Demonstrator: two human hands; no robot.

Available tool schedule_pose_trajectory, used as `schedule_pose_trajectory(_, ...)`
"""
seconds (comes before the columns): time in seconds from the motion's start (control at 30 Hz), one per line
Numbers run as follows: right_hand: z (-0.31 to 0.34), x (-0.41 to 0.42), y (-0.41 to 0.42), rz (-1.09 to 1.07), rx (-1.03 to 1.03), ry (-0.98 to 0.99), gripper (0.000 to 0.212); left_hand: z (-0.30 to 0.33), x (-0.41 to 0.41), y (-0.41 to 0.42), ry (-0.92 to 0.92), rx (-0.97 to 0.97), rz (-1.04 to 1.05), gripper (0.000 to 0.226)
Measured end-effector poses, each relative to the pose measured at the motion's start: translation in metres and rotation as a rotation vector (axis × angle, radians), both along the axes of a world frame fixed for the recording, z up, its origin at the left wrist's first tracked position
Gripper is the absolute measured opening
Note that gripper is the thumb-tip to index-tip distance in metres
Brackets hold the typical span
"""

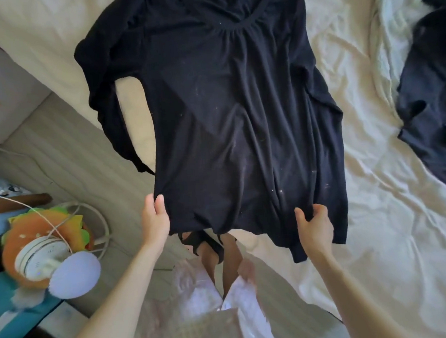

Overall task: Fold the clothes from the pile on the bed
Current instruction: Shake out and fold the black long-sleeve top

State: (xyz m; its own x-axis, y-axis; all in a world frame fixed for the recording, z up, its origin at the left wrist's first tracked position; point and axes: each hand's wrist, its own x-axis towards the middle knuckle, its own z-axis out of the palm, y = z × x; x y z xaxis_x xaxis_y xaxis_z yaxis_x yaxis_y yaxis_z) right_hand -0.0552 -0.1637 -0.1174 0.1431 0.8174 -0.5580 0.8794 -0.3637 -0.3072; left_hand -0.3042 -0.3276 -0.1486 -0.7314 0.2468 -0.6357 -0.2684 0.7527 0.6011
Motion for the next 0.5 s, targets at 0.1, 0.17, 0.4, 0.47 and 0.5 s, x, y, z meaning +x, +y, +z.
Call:
schedule_pose_trajectory(0.1,-0.005,0.001,-0.009,-0.079,-0.055,0.013,0.027,0.004,-0.001,-0.011,-0.024,0.041,-0.109,0.026)
schedule_pose_trajectory(0.17,-0.005,0.001,-0.014,-0.176,-0.057,0.074,0.027,0.006,0.003,-0.019,-0.111,0.033,-0.156,0.020)
schedule_pose_trajectory(0.4,0.018,0.022,-0.015,-0.259,0.051,0.195,0.026,0.013,0.014,-0.038,-0.256,0.030,-0.033,0.012)
schedule_pose_trajectory(0.47,0.022,0.030,-0.012,-0.250,0.054,0.192,0.025,0.019,0.010,-0.039,-0.145,-0.010,0.000,0.018)
schedule_pose_trajectory(0.5,0.023,0.033,-0.010,-0.236,0.060,0.189,0.025,0.022,0.008,-0.039,-0.077,-0.032,-0.020,0.021)
